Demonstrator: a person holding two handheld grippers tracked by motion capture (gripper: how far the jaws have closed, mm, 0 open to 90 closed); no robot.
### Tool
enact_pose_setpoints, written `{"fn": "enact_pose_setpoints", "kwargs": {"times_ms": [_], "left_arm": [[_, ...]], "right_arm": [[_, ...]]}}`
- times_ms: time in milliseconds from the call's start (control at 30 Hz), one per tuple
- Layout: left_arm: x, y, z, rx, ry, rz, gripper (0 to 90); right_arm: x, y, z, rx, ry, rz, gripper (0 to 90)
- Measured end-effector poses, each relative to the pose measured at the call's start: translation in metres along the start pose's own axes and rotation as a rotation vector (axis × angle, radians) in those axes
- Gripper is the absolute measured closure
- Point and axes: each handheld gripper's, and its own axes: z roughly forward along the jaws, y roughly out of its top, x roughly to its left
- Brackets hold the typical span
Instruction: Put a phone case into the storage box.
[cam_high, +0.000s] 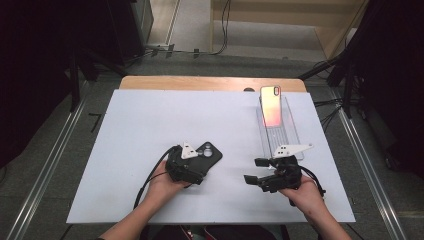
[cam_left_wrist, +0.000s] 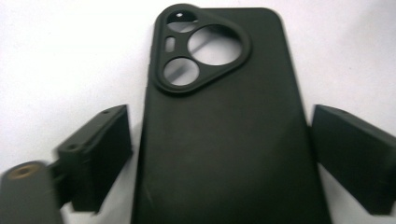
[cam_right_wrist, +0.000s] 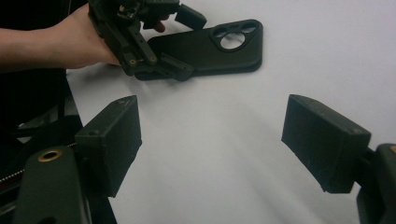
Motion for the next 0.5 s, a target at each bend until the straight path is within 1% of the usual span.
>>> {"fn": "enact_pose_setpoints", "kwargs": {"times_ms": [33, 167, 300, 400, 500], "left_arm": [[-0.0005, -0.0004, -0.0003, -0.004, 0.003, -0.002, 12.6], [-0.0011, 0.0003, -0.0008, 0.000, 0.008, -0.008, 13.3], [-0.0032, 0.0016, -0.0015, 0.009, 0.019, -0.016, 14.2], [-0.0033, 0.0038, -0.0020, 0.025, 0.022, -0.011, 14.5], [-0.0023, 0.0058, -0.0036, 0.032, 0.021, -0.025, 14.8]], "right_arm": [[0.0002, 0.0003, -0.0005, -0.003, -0.004, -0.001, 18.0], [0.0017, 0.0018, -0.0015, -0.014, -0.014, -0.009, 17.9], [0.0029, 0.0044, -0.0028, -0.033, -0.013, 0.005, 17.9], [0.0045, 0.0059, -0.0038, -0.044, -0.014, -0.008, 17.9], [0.0053, 0.0075, -0.0047, -0.054, -0.012, 0.005, 17.9]]}}
